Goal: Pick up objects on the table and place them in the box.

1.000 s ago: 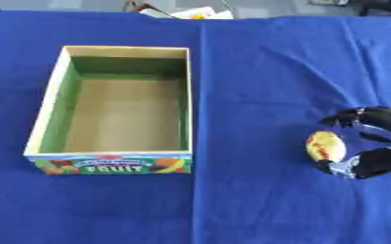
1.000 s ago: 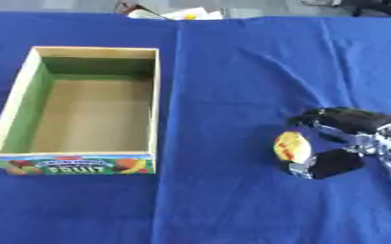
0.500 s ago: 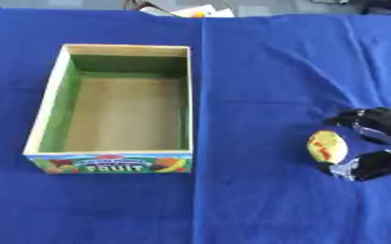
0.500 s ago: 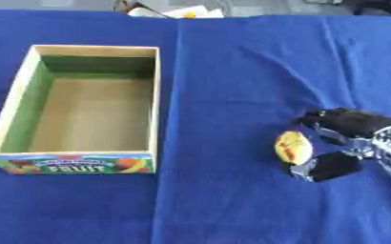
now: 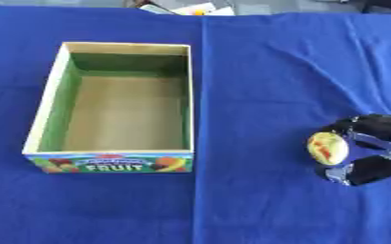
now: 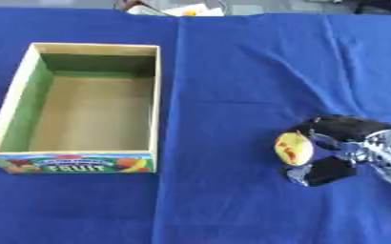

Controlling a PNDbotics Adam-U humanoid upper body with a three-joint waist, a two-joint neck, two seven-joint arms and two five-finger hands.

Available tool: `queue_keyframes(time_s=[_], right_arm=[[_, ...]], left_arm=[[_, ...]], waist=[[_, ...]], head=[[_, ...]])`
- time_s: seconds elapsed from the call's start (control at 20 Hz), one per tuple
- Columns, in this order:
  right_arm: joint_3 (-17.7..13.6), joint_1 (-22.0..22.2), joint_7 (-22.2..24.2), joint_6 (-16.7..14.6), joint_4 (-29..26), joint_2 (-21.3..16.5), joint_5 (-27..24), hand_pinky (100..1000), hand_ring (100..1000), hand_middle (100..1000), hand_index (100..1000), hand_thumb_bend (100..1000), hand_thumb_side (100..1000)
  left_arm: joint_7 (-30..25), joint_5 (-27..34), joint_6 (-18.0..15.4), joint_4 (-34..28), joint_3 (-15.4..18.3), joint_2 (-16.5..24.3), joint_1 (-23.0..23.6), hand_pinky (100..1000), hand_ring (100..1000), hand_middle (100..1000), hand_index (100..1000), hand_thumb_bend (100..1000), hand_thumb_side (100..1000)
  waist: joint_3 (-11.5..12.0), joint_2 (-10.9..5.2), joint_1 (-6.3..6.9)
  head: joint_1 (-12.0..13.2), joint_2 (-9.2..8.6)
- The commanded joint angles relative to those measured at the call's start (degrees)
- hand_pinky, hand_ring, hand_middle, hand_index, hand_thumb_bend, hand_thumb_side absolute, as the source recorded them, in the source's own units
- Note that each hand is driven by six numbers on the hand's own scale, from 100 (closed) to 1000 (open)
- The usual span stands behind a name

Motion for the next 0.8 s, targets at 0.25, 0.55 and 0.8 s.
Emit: queue_keyframes(time_s=[0.25, 0.55, 0.8], right_arm=[[-0.7, -0.5, -1.5, 2.0, -0.1, -0.9, 1.6, 893, 845, 761, 933, 144, 556], [-0.1, -0.6, -1.7, 2.1, 0.5, -0.7, 1.7, 880, 836, 746, 929, 100, 372], [0.4, -1.0, -1.7, 1.8, 1.1, -0.5, 2.3, 854, 811, 704, 848, 100, 348]], left_arm=[[-0.3, -0.1, 0.1, -1.0, -0.2, 0.3, -0.5, 611, 819, 842, 869, 100, 1000], [-0.6, -0.2, 0.1, -1.0, -0.3, 0.2, -0.5, 611, 819, 843, 869, 100, 1000], [-1.0, -0.3, 0.1, -1.0, -0.3, 0.2, -0.5, 610, 820, 843, 869, 100, 1000]], waist=[[0.1, -0.67, 0.12], [0.2, -0.41, 0.16], [0.4, -0.3, 0.19]], head=[[-0.4, -0.81], [-0.7, -0.94], [-0.9, -1.01]])
